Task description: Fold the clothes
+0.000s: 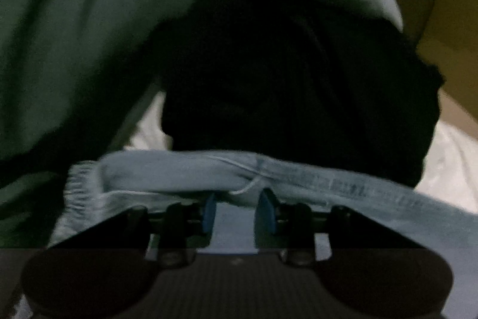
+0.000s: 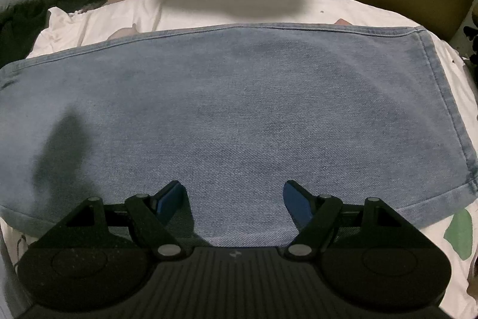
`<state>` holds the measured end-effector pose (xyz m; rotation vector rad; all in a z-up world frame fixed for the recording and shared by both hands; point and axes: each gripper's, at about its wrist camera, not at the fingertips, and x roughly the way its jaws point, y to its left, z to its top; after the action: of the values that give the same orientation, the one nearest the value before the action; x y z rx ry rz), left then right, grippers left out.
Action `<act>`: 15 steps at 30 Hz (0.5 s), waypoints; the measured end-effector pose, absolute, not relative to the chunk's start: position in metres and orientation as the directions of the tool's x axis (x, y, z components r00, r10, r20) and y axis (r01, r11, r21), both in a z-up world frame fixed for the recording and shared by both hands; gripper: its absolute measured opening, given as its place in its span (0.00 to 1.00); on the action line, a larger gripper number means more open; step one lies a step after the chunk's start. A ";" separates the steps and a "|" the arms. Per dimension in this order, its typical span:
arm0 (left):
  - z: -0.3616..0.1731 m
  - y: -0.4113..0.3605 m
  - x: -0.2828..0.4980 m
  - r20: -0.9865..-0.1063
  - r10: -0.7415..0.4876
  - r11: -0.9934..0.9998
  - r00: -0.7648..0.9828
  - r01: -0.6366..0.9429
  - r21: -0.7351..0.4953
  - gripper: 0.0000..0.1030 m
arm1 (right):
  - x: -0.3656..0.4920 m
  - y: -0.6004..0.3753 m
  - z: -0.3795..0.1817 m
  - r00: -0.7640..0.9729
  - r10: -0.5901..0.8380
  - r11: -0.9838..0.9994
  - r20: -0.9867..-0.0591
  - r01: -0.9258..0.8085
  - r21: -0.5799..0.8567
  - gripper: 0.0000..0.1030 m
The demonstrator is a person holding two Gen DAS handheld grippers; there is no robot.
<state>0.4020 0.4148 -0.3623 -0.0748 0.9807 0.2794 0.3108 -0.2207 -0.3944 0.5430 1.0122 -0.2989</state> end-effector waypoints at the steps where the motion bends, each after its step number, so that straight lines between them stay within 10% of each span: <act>1: -0.353 0.418 0.397 -0.822 0.199 0.962 0.533 -0.268 0.059 0.36 | 0.310 -0.221 -0.394 0.504 0.014 0.830 -0.864 0.475 0.291 0.77; 15: -0.341 0.476 0.337 -0.828 0.264 0.922 0.494 -0.381 0.066 0.30 | 0.297 -0.227 -0.383 0.526 -0.012 0.832 -0.850 0.477 0.283 0.72</act>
<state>0.3372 0.4764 -0.3407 -0.1318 0.9787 0.3924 0.2970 -0.2269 -0.3834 0.5298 0.9827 -0.3088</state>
